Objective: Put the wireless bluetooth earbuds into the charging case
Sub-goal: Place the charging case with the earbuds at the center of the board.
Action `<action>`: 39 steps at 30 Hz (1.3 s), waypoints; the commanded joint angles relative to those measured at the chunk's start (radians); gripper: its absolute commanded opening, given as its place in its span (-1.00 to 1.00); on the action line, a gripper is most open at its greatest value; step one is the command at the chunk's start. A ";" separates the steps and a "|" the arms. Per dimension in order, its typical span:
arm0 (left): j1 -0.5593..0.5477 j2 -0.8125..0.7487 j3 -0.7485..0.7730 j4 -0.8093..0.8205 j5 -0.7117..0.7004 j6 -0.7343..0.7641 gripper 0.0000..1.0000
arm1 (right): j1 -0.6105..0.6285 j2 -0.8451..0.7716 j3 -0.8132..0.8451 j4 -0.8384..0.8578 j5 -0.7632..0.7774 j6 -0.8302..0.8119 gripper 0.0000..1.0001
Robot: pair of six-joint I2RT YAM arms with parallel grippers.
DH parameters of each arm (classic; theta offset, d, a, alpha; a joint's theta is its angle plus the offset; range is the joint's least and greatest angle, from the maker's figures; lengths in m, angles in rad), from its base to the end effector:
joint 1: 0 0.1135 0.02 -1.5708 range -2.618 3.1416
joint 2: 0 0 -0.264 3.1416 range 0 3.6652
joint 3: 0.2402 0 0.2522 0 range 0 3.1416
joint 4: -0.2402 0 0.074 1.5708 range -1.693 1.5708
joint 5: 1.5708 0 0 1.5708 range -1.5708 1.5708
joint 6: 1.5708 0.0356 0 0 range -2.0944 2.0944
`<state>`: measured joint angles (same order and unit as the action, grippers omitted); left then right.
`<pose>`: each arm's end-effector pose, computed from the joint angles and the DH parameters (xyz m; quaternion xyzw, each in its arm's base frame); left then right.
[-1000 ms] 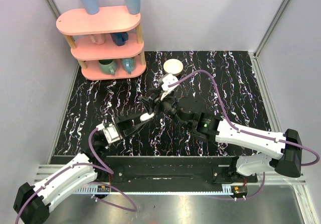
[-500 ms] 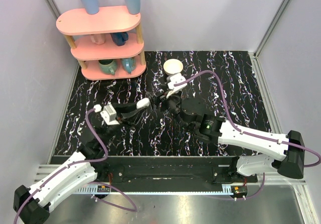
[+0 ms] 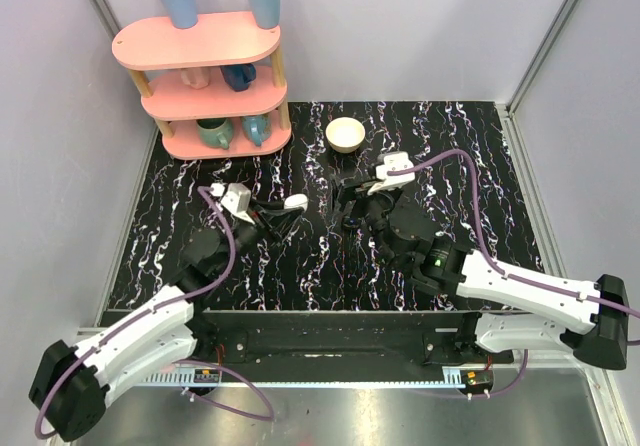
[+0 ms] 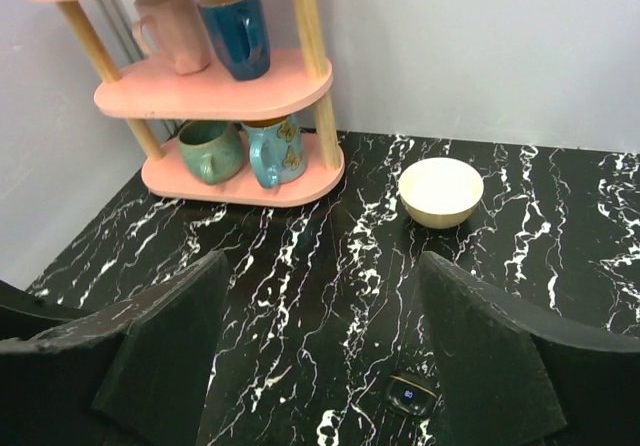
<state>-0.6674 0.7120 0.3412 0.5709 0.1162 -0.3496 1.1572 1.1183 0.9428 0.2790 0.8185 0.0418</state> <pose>0.1368 -0.1130 0.2749 0.1444 0.6168 -0.4084 0.6572 0.1259 0.2222 0.3774 -0.0743 0.6776 0.1645 0.7129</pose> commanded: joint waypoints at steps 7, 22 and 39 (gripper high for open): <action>0.156 0.360 0.024 0.340 0.313 -0.441 -1.00 | -0.022 -0.066 -0.019 0.003 0.067 -0.019 0.69; 0.129 0.809 -0.002 0.696 0.317 -0.678 -1.00 | -0.034 -0.114 -0.061 -0.031 0.027 0.044 0.71; 0.095 1.009 -0.010 0.692 0.186 -0.700 -0.85 | -0.036 -0.132 -0.087 -0.021 -0.027 0.079 1.00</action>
<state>-0.5674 1.6981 0.3157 1.2057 0.3504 -1.0359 1.1297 0.9794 0.8352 0.2115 0.7906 0.1059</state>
